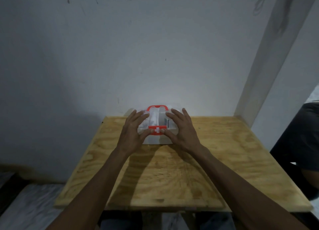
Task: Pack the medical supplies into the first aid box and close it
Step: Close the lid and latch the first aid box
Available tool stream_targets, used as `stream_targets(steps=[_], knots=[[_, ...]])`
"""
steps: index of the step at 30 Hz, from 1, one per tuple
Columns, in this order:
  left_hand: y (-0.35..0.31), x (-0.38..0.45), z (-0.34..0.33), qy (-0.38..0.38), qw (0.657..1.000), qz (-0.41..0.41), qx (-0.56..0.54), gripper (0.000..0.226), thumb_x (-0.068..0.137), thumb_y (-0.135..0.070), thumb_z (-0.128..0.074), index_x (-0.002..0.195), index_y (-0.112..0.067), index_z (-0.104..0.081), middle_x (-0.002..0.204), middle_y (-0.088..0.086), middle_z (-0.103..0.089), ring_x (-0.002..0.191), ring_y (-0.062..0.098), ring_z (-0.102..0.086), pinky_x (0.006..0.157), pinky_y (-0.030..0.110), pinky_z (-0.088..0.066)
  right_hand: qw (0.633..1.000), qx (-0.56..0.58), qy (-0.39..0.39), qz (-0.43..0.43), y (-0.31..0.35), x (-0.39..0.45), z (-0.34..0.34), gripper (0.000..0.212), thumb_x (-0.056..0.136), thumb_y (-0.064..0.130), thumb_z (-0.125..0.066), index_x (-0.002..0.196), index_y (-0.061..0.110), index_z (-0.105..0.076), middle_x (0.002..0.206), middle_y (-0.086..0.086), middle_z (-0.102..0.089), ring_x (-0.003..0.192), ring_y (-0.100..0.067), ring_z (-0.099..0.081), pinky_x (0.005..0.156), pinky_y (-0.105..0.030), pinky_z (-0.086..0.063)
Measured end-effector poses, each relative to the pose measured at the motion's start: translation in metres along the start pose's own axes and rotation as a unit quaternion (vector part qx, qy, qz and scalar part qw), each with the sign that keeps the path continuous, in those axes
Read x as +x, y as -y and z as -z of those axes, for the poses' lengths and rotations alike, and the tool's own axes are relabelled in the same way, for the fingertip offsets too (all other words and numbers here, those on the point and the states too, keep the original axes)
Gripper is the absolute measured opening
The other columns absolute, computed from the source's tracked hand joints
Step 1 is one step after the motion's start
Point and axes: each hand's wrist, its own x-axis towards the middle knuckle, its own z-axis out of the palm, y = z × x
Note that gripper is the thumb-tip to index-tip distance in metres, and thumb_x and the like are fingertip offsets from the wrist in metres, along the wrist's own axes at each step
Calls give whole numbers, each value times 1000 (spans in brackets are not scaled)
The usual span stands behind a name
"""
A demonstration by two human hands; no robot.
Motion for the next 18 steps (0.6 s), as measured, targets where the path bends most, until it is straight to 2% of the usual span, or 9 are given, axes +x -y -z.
stream_targets(steps=[3, 7, 13, 18], knots=[[-1, 3, -2, -4, 1000, 27, 15, 69, 79, -60, -60, 138, -25, -52, 153, 3, -41, 143, 22, -31, 114, 51, -27, 999, 31, 4, -43, 2, 4, 2, 87, 74, 79, -51, 148, 37, -30, 162, 6, -15, 148, -22, -13, 115, -53, -20], [-1, 6, -3, -10, 999, 51, 6, 76, 75, -65, -60, 140, -27, -50, 157, 3, -34, 138, 24, -39, 107, 45, -37, 997, 50, 8, -60, 2, 7, 2, 92, 71, 80, -53, 149, 38, -29, 163, 6, -6, 147, -22, -17, 112, -52, -28], [7, 4, -9, -24, 999, 47, -7, 81, 71, -69, -62, 140, -27, -50, 155, -1, -37, 135, 21, -42, 103, 40, -43, 997, 49, -24, -53, 0, 1, -8, 84, 74, 77, -55, 146, 41, -31, 163, 10, -6, 147, -20, -18, 112, -48, -30], [13, 10, -10, -19, 999, 45, -8, 88, 68, -75, -57, 141, -28, -49, 155, -3, -37, 135, 17, -43, 101, 31, -39, 998, 44, -27, -48, -4, 7, -10, 86, 74, 79, -54, 147, 40, -31, 163, 9, -4, 146, -21, -20, 111, -46, -30]])
